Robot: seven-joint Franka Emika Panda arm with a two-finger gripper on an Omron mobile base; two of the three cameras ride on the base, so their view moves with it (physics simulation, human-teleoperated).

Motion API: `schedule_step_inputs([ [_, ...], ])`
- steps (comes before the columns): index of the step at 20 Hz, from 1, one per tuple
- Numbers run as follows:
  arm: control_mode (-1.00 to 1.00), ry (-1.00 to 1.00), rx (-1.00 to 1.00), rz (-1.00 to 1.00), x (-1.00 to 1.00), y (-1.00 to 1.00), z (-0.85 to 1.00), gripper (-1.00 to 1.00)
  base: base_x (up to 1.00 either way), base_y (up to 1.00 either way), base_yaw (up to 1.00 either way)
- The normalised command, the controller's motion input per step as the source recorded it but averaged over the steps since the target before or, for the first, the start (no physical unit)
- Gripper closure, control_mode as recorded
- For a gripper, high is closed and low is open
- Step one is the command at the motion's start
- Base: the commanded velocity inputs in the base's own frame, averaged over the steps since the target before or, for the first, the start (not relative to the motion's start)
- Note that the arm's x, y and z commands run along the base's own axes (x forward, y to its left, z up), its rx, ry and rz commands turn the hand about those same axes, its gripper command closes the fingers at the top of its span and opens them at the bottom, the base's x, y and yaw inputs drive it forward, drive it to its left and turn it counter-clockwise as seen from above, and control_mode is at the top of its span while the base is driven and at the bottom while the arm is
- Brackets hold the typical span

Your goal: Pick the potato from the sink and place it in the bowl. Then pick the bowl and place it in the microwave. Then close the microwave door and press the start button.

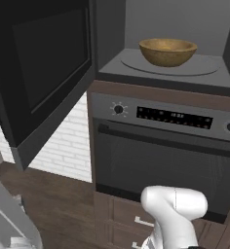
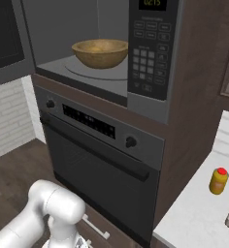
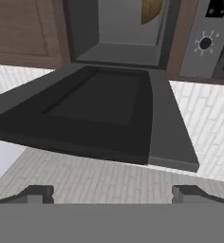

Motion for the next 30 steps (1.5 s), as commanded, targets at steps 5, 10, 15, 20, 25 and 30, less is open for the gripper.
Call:
schedule_step_inputs([
  [5, -1.00, -0.19, 0.10, -0.03, 0.09, 0.29, -0.50, -1.00, 0.00, 0.00, 0.00],
  [10, -1.00, -0.07, 0.20, -0.08, 0.41, 0.29, -0.37, -1.00, 0.00, 0.00, 0.00],
  [15, -1.00, -0.02, 0.17, -0.11, 0.80, 0.46, -0.30, -1.00, 0.00, 0.00, 0.00],
  [20, -1.00, -0.07, 0.12, -0.09, 0.69, 0.63, -0.43, -1.00, 0.00, 0.00, 0.00],
  [25, -1.00, -0.09, 0.12, -0.07, 0.47, 0.54, -0.53, -1.00, 0.00, 0.00, 0.00],
  [30, -1.00, -0.13, 0.22, -0.03, 0.50, 0.38, -0.82, -1.00, 0.00, 0.00, 0.00],
])
